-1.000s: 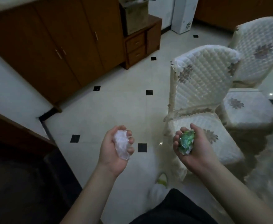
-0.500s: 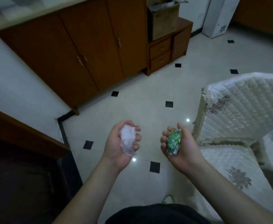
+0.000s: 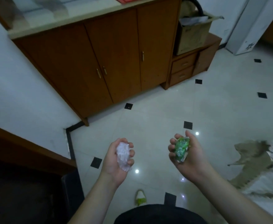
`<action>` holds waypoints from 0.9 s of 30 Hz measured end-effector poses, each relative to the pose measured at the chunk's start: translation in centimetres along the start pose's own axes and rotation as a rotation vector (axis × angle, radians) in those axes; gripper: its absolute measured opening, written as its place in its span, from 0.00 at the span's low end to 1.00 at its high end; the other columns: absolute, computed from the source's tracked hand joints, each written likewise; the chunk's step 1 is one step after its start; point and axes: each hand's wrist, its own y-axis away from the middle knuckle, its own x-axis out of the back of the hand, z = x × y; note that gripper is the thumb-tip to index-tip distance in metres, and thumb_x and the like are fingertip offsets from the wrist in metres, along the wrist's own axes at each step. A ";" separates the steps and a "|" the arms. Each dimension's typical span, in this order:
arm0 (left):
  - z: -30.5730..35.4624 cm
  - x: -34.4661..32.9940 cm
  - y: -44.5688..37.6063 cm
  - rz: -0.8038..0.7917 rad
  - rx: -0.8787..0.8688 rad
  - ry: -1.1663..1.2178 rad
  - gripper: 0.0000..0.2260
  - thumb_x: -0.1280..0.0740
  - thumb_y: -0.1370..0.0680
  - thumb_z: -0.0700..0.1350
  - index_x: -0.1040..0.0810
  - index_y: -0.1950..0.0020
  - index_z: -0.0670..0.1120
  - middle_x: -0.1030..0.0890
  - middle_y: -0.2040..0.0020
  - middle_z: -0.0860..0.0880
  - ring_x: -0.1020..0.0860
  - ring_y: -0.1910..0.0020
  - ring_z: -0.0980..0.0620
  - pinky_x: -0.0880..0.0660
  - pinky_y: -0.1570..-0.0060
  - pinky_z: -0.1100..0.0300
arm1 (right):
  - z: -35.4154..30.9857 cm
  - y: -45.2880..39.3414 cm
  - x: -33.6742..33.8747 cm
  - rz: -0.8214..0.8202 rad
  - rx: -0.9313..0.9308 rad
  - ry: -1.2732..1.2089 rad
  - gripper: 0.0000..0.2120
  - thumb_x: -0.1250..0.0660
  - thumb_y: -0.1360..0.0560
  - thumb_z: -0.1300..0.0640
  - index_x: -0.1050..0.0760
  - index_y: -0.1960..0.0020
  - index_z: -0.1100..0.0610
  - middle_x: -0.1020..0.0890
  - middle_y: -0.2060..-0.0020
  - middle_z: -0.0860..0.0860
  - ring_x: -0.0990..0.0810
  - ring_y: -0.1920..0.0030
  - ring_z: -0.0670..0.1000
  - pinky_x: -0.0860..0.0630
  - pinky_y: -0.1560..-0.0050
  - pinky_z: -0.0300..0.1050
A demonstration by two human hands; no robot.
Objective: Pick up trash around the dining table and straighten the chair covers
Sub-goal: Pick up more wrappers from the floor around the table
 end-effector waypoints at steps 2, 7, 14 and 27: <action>2.1 -1.5 -2.7 -0.043 0.031 -0.025 0.04 0.34 0.31 0.47 0.25 0.60 0.48 0.25 0.66 0.48 0.28 0.74 0.53 0.35 0.80 0.67 | -1.3 -1.6 -1.6 -0.014 0.038 -0.008 0.15 0.42 0.22 0.45 0.29 0.61 0.54 0.25 0.69 0.51 0.27 0.73 0.48 0.32 0.77 0.37; 4.0 -8.4 -9.8 -0.156 0.122 -0.175 0.04 0.34 0.33 0.48 0.26 0.61 0.49 0.25 0.65 0.48 0.29 0.73 0.53 0.40 0.78 0.67 | -5.9 -4.9 -1.2 0.059 0.113 -0.095 0.15 0.41 0.23 0.46 0.29 0.63 0.54 0.27 0.70 0.50 0.28 0.73 0.47 0.32 0.76 0.37; 0.0 -20.4 -19.7 -0.324 0.332 -0.330 0.04 0.37 0.29 0.48 0.27 0.58 0.49 0.24 0.64 0.48 0.28 0.72 0.53 0.37 0.77 0.68 | -15.9 -9.7 3.4 0.201 0.219 -0.252 0.13 0.41 0.23 0.48 0.29 0.62 0.55 0.27 0.70 0.50 0.29 0.73 0.48 0.31 0.75 0.37; -5.2 -42.6 -33.6 -0.482 0.459 -0.501 0.06 0.38 0.28 0.49 0.26 0.57 0.47 0.25 0.62 0.46 0.27 0.70 0.51 0.35 0.76 0.66 | -37.4 -14.7 8.5 0.297 0.357 -0.377 0.13 0.43 0.22 0.51 0.30 0.63 0.55 0.27 0.70 0.51 0.30 0.71 0.48 0.34 0.66 0.40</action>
